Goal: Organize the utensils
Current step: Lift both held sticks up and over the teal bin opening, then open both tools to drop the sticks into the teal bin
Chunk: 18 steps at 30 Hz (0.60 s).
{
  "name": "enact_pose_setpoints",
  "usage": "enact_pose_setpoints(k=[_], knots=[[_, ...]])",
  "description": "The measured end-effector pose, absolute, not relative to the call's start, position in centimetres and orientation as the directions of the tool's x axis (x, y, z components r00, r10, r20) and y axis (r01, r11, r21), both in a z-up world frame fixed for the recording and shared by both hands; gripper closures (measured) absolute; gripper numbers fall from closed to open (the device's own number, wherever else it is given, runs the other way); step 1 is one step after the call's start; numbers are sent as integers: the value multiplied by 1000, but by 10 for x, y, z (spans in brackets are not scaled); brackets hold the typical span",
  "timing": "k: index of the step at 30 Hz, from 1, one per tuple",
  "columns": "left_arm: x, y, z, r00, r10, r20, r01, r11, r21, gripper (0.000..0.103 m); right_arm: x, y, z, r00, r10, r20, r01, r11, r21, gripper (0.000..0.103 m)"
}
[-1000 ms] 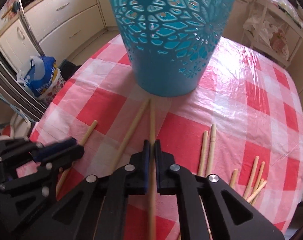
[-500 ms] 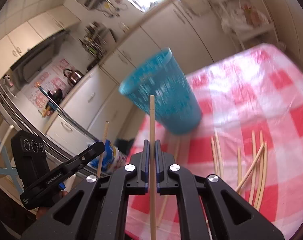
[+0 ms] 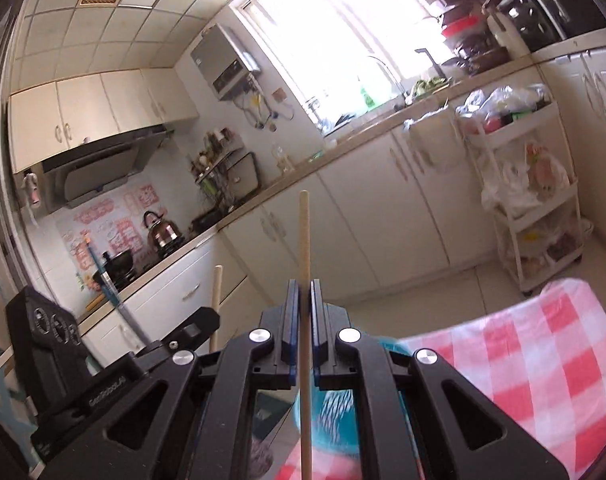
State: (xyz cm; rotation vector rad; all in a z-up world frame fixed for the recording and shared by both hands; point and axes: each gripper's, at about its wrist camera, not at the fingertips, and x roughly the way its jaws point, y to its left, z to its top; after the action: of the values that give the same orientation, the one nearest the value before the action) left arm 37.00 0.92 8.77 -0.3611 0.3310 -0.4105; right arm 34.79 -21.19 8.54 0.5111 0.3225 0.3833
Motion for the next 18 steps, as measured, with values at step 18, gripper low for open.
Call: enact_pose_setpoints(k=[18], knots=[[452, 8, 5, 909, -323, -265, 182, 877, -445, 98, 409, -192, 1, 873, 321, -368, -177, 910, 374, 96]])
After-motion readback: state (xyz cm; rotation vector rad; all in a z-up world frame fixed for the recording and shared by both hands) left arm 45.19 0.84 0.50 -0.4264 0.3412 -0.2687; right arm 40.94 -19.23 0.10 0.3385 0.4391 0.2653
